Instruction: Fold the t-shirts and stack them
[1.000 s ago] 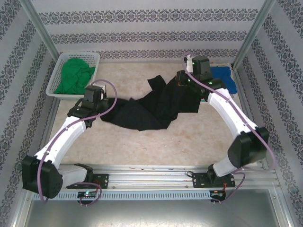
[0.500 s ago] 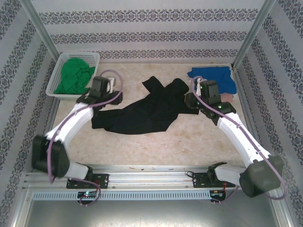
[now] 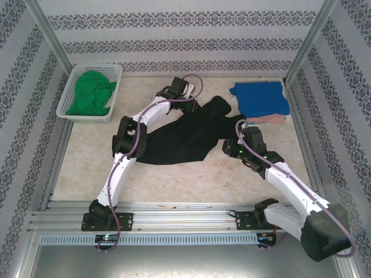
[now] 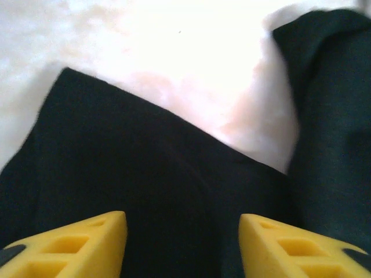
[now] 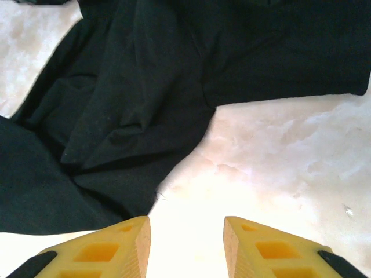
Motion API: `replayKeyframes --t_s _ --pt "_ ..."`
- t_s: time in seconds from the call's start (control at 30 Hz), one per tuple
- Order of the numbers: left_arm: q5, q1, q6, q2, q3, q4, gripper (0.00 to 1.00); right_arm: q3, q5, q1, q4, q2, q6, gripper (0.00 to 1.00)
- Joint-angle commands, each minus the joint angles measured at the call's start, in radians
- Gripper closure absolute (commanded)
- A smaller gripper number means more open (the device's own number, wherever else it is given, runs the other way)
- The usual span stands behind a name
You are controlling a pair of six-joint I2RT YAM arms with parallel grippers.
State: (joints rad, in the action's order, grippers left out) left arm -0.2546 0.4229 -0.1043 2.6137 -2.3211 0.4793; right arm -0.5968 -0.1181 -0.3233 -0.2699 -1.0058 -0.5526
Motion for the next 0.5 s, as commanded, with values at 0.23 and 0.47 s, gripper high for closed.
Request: replayKeyframes --t_s 0.23,0.47 --pt "0.082 -0.081 -0.077 -0.191 0.18 0.026 1.0 -0.023 0.005 -0.049 0.063 -0.044 -0.008 0.6" --pt "0.101 -0.278 -0.181 -0.603 0.815 -0.278 1.0 -0.206 0.054 -0.323 0.171 -0.328 0.021 0.58"
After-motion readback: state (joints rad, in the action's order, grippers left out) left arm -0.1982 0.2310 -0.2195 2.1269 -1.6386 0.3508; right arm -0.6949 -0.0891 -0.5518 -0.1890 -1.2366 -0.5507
